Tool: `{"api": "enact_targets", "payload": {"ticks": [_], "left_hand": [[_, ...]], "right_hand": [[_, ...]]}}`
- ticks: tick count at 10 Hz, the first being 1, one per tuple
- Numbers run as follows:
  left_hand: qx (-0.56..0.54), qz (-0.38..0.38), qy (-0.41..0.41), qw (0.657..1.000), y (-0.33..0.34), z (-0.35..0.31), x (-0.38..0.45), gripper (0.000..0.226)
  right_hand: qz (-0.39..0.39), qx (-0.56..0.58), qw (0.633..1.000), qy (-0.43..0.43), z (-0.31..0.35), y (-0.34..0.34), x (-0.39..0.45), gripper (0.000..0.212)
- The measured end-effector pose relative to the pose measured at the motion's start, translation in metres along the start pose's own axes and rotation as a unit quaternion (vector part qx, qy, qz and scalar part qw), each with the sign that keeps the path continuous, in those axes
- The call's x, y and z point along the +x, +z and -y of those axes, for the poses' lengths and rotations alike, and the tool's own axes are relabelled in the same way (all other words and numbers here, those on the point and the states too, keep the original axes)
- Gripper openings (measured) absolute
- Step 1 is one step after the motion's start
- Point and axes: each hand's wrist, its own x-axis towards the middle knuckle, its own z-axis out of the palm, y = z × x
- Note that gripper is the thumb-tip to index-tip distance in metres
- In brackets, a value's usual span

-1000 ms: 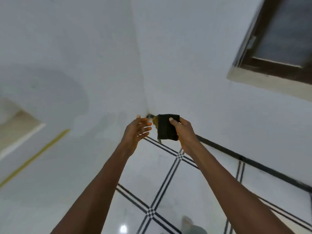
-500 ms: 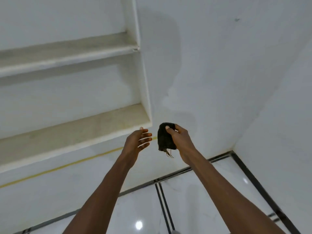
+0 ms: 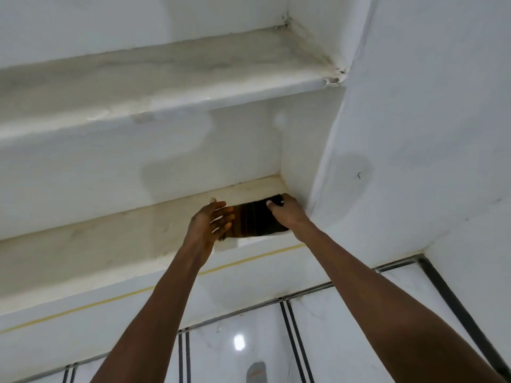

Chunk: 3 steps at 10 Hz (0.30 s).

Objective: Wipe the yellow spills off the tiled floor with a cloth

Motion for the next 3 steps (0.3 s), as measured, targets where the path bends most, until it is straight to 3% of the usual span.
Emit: {"api": "enact_targets", "payload": {"ticks": [1,3], "left_hand": [[0.002,0.023,-0.025,0.999,0.006,0.005,0.018,0.034],[0.008,0.064,-0.047,0.997,0.019,0.015,0.032,0.038]], "right_hand": [[-0.067,-0.107,0.992,-0.025,-0.008,0.005,0.02,0.05],[-0.113,-0.103,0.98,-0.124,-0.016,0.011,0.007,0.042]]}}
